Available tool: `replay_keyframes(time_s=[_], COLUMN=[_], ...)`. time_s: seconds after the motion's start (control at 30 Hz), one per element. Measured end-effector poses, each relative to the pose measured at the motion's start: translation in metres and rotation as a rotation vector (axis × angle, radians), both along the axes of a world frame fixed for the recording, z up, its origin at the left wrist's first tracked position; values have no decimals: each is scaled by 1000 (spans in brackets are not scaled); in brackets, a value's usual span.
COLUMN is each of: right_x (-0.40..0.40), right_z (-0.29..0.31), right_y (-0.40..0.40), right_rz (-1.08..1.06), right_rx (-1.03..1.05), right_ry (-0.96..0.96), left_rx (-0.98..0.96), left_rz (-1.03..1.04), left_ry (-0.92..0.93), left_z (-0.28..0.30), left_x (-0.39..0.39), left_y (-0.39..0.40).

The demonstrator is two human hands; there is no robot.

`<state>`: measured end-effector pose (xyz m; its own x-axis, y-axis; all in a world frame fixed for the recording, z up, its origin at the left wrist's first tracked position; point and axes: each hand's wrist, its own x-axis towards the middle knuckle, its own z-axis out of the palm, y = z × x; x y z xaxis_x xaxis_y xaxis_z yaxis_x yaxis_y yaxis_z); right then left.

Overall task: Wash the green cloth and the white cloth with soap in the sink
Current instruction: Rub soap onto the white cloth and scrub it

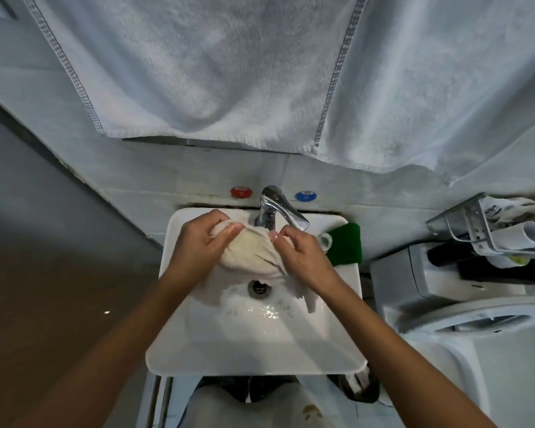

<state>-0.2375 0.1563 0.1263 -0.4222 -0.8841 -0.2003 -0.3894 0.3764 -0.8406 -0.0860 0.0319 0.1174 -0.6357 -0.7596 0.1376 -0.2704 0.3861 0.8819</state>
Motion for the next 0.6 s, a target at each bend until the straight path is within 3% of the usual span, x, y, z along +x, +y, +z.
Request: replay_keyframes(time_s=[0.1, 0.2, 0.33, 0.47, 0.6], right_x=[-7, -18, -32, -27, -26], right_z=[8, 23, 30, 20, 9], right_y=[1, 3, 4, 0, 0], right_rz=[238, 404, 578, 601, 585], right_rx=[207, 251, 326, 373, 423], right_ry=[153, 123, 243, 534, 564], left_rx=[-10, 69, -65, -378, -309], left_rz=[-125, -254, -431, -446, -460], left_ry=[-64, -136, -421, -910, -971], left_z=[10, 18, 24, 26, 16], left_x=[9, 19, 30, 22, 16], left_y=[-9, -21, -29, -22, -14])
